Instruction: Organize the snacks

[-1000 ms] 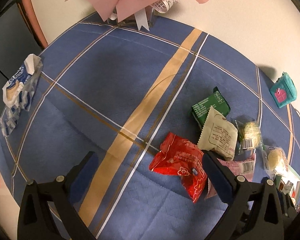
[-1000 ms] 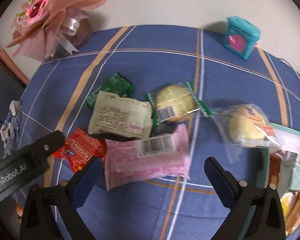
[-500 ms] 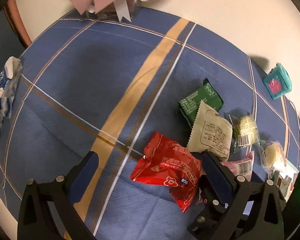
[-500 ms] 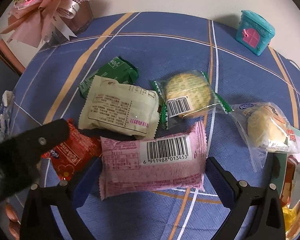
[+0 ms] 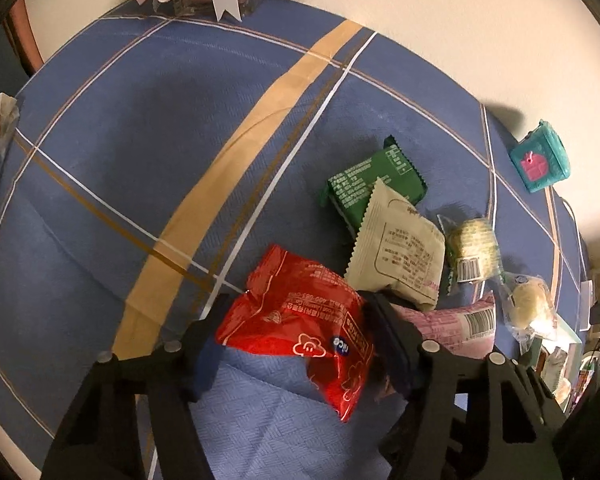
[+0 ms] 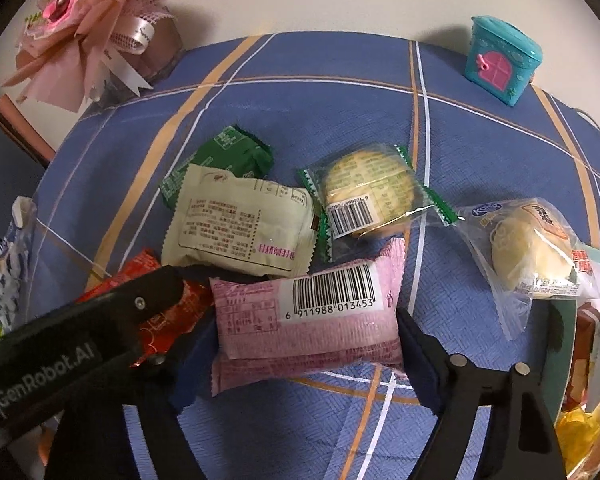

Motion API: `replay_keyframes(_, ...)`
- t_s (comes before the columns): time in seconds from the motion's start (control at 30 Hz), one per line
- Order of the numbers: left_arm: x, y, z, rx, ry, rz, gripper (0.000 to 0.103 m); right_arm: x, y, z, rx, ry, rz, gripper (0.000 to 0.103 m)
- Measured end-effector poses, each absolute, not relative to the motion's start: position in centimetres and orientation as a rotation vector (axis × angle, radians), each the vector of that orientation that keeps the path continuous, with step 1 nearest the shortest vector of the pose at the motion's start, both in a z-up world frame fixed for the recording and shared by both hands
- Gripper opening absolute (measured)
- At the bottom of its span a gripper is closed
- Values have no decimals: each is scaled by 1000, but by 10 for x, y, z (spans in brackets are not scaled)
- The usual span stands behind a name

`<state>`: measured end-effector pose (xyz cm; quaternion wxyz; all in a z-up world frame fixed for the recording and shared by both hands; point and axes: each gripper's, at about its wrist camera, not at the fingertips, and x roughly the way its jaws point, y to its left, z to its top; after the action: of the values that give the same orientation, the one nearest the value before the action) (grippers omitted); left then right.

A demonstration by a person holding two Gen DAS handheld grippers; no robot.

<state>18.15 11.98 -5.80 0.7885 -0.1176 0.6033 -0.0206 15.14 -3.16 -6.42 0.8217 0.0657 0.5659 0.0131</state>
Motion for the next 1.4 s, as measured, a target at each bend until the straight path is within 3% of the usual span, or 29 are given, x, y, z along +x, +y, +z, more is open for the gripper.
replay_keyframes(0.47,174,120,-38,-286,1252,-53,50,142,-42,-39,166,1163,38,79)
replay_keyframes(0.63,175,119,-37,-265,1249,-48,50,142,-48,-32,172,1159,32,79)
replay_keyframes(0.83,176,117,-42,-244,1266,-45,56,143,-52,-43,186,1199,27,79)
replay_keyframes(1.0,177,116,-59,-231,1310,-15,68,144,-55,-56,189,1236,16,79)
replay_keyframes(1.4,177,112,-74,-255,1342,-36,74,145,-53,-65,153,1255,1,79)
